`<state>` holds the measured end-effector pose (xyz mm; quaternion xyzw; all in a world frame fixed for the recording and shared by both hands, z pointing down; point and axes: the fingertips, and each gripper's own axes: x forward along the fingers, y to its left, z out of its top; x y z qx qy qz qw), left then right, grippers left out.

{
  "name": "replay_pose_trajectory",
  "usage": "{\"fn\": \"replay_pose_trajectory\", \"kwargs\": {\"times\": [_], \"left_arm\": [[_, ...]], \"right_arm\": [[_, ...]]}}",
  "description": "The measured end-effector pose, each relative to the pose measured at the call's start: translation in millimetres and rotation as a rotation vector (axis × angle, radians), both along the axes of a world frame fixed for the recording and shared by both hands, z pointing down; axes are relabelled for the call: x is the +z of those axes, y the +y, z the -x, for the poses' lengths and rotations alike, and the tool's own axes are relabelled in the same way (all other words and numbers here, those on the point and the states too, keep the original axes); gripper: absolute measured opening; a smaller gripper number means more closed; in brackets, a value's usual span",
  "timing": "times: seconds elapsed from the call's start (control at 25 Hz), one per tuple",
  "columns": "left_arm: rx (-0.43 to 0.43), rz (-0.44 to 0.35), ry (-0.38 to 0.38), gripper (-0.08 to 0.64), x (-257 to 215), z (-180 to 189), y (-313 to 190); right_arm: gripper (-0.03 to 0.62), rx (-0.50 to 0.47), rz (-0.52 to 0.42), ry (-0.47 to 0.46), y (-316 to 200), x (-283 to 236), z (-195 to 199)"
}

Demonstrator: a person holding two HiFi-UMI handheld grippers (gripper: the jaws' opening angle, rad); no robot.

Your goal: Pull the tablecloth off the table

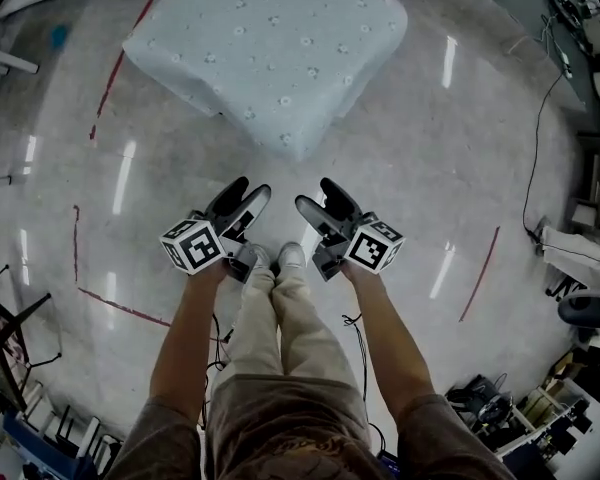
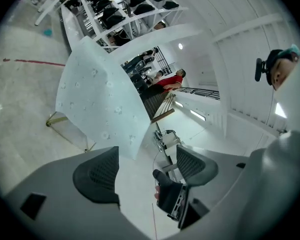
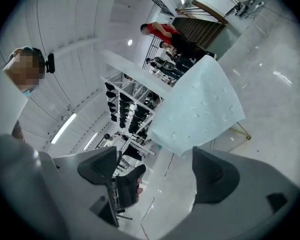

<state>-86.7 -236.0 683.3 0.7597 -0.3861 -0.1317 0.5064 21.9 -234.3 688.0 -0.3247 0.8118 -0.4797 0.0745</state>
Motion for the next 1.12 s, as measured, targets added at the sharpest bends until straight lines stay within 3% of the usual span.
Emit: {"fn": "replay_pose_trajectory", "kwargs": {"times": [0.32, 0.6, 0.76, 1.12], "left_arm": [[-0.067, 0.073, 0.144, 0.345, 63, 1, -33], [-0.113, 0.123, 0.252, 0.354, 105, 0, -57], [-0.173, 0.105, 0.370, 0.368, 113, -2, -72], [-0.200, 0.083, 0.490, 0.374, 121, -10, -88]], "right_arm": [[0.457, 0.055, 0.094, -0.103, -30, 59, 7], [0.457, 0.090, 0.105, -0.166, -56, 87, 11], [0.453, 0.101, 0.095, -0.240, -70, 92, 12], [0.451, 0.147, 0.082, -0.351, -98, 96, 9]]}}
